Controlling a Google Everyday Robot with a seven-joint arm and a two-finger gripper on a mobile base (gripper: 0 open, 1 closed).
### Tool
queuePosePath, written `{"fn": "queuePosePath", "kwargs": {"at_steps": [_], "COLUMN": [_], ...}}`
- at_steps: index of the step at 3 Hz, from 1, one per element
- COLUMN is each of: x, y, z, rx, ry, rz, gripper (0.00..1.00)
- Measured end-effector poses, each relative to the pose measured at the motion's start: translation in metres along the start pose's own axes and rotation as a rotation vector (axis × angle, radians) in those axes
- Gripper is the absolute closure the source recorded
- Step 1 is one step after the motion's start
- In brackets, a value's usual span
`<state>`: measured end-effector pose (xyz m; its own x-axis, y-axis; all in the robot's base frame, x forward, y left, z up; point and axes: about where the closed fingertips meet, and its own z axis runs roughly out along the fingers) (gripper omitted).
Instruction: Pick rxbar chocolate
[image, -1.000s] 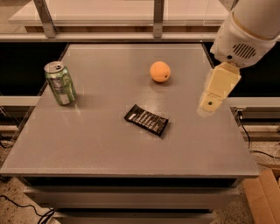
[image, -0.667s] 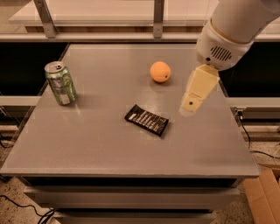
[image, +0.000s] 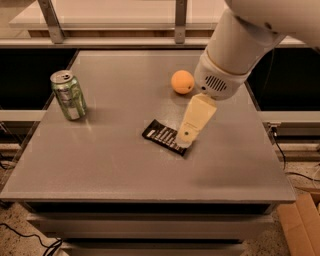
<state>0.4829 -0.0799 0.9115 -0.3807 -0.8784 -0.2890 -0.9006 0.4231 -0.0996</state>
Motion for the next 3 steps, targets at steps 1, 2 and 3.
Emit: {"fn": "queuePosePath", "kwargs": {"at_steps": [1, 2, 3], "x": [-0.004, -0.009, -0.013], "y": [0.009, 0.012, 0.011], "z": [0.022, 0.044, 0.061], "rx": [-0.008, -0.019, -0.012], "ry": [-0.004, -0.013, -0.026], "rz": [0.012, 0.018, 0.014], "gripper": [0.0, 0.0, 0.0]}}
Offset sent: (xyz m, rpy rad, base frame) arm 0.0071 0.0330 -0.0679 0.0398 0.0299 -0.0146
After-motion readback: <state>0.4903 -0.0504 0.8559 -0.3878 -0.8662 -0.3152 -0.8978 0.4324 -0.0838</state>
